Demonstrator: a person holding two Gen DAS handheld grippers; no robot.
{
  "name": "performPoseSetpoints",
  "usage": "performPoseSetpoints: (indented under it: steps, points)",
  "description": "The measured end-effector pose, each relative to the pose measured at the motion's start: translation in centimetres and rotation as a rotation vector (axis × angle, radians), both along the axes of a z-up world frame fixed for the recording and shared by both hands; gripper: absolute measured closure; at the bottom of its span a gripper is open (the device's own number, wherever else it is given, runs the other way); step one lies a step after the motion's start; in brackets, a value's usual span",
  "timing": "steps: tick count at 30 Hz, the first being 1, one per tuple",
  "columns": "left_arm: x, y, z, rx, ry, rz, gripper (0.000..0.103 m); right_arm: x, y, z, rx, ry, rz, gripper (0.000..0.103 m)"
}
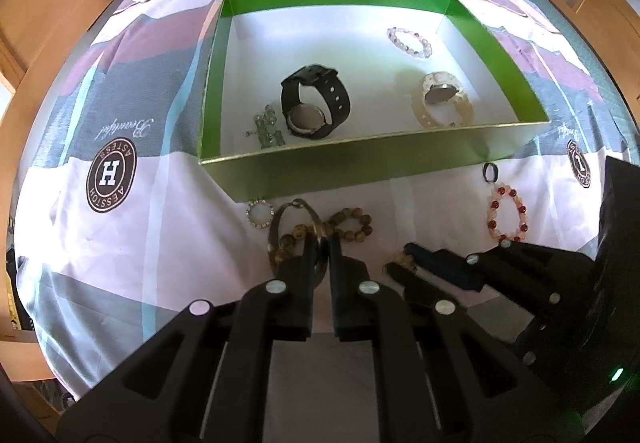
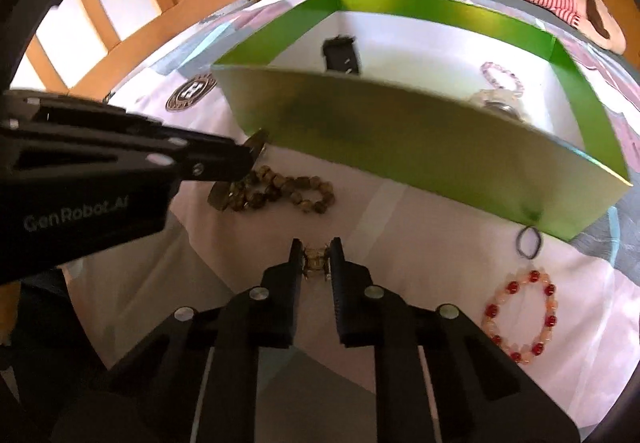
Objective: Organize jewelry
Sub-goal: 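Grasp the small gold charm with the right gripper while the left gripper holds the bangle, then carry the bangle and gold charm into the green box and open both grippers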
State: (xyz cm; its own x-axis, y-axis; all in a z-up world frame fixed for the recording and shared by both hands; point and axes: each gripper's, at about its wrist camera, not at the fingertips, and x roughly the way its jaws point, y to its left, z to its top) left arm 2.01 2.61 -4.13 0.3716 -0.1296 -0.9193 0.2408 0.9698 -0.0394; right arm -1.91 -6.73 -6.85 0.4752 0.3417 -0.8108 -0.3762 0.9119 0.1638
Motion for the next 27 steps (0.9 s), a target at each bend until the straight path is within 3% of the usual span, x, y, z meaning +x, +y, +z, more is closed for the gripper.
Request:
performPoseSetpoints:
  steps: [8,11,15,27]
  points:
    - [-0.9,-0.5,2.2,-0.138,-0.047,-0.081,0.097,0.5,-3.8,1.6,0.012,-0.031,-0.122,0.089]
    - [-0.4,0.8,2.9,-0.23,-0.034,-0.075,0.097,0.5,-5.1,1.9,0.018,-0.035,-0.154,0.089]
    - [0.2,2.4,3.0,-0.298,-0.016,-0.036,0.097,0.3,-6.0,2.1,0.017,-0.041,-0.178,0.089]
    - [0.4,2.7,3.2,-0.3,-0.022,-0.035,0.097,0.6,-5.6,1.3,-0.015,-0.01,-0.172,0.089]
